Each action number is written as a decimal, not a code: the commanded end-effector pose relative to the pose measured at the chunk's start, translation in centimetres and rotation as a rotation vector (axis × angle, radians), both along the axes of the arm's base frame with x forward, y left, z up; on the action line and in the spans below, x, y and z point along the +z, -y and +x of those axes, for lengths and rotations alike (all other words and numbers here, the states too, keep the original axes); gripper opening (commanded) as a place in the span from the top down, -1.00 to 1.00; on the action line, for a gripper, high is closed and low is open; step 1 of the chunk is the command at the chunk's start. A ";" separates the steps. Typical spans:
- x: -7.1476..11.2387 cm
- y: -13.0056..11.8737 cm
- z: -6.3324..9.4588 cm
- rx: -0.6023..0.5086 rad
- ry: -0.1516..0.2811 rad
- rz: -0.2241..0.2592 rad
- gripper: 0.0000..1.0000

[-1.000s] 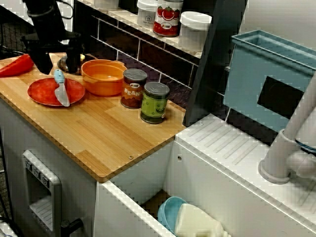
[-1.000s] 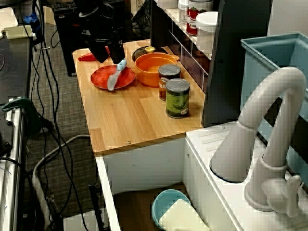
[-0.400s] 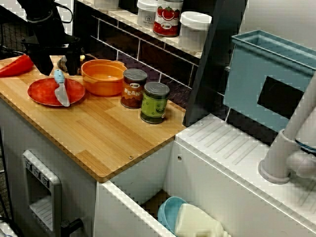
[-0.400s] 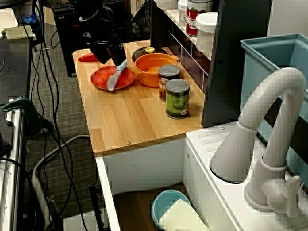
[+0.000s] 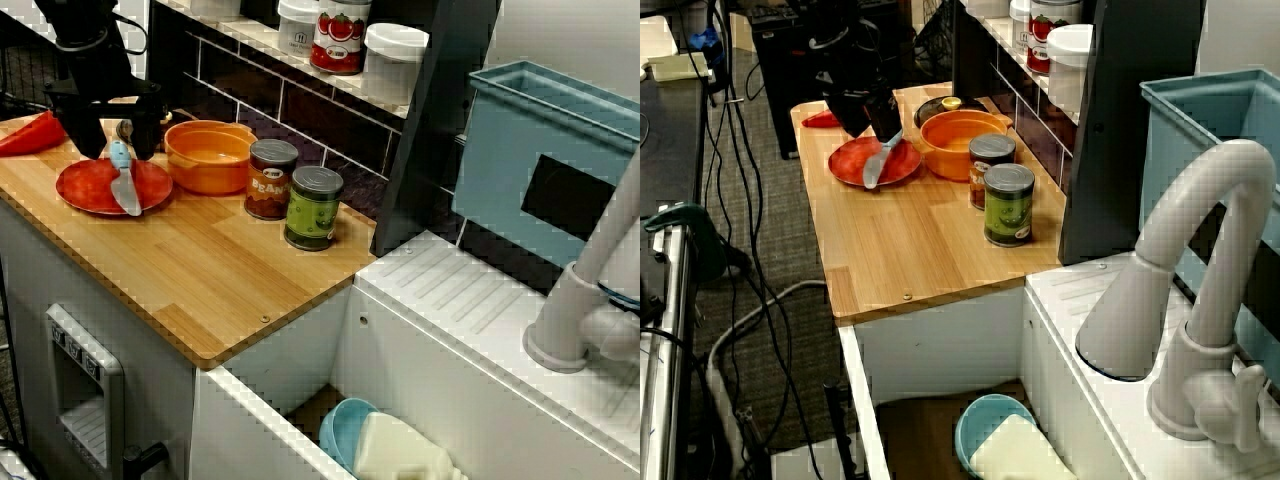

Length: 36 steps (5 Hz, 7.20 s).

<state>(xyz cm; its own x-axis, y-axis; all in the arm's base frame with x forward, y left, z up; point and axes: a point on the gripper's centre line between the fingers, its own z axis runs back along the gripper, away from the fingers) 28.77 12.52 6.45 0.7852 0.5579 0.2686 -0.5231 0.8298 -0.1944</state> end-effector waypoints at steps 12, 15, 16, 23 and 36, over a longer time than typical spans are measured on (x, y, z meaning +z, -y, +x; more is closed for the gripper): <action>-1.1 0.0 0.8 0.025 -0.013 -0.017 1.00; 3.4 -0.1 0.1 -0.011 0.006 -0.111 1.00; 3.8 1.3 0.0 -0.061 0.007 -0.110 1.00; 0.5 10.8 -2.2 -0.343 0.015 -0.082 1.00; 3.0 9.6 3.1 -0.442 0.062 -0.053 -1.00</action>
<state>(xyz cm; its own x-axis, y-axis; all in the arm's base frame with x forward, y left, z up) 31.87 2.43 8.45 0.9455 0.1930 0.2622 -0.1207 0.9558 -0.2682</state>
